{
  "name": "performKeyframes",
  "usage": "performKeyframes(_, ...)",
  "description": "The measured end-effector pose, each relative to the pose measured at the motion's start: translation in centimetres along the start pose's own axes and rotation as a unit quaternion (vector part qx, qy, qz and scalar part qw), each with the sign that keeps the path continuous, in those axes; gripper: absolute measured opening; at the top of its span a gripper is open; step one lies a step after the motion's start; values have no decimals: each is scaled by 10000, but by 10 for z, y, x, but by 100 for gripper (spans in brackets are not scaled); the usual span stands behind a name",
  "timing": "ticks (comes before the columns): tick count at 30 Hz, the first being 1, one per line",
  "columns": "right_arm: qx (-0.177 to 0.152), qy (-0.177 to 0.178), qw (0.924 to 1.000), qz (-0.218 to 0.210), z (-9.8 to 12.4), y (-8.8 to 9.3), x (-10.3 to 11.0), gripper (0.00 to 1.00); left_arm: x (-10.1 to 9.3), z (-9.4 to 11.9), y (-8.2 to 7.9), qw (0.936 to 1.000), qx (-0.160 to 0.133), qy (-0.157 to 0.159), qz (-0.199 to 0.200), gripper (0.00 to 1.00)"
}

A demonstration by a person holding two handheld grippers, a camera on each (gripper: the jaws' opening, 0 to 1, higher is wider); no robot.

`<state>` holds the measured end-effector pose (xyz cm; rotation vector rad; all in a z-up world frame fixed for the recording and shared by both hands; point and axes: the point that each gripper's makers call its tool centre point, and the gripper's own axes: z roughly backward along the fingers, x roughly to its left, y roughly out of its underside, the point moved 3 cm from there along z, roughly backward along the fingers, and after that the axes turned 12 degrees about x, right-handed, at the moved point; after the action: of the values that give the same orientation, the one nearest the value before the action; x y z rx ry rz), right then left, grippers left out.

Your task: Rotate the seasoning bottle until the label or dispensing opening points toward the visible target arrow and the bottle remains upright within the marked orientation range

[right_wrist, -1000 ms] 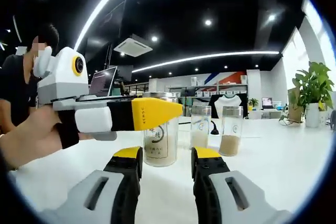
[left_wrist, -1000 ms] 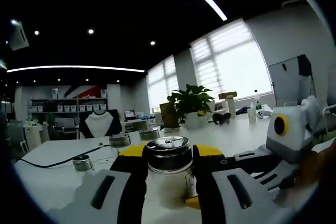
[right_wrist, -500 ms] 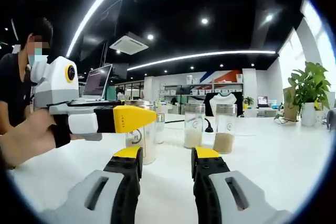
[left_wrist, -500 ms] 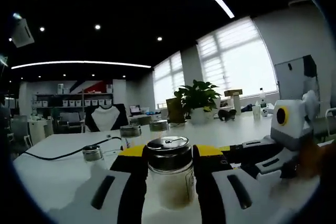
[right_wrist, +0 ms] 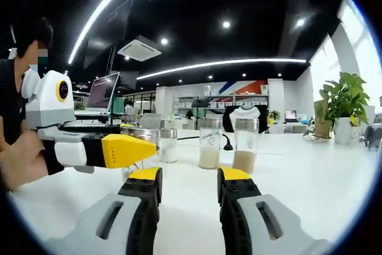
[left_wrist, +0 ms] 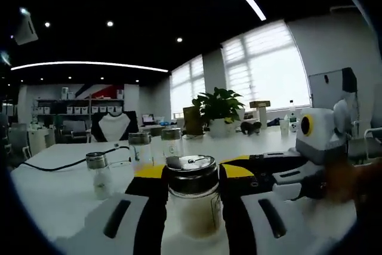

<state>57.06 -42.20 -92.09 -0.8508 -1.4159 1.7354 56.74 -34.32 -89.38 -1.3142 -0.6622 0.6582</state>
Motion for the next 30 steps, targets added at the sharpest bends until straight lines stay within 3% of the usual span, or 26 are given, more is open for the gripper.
performKeyframes(14, 74, 13, 10000, -30, 0, 3, 0, 34, -9, 4, 10, 9998, 112, 33, -131, 35)
performKeyframes(30, 64, 65, 9999, -70, 1, 4, -1, 34, -8, 5, 17, 9998, 159, 93, -18, 35)
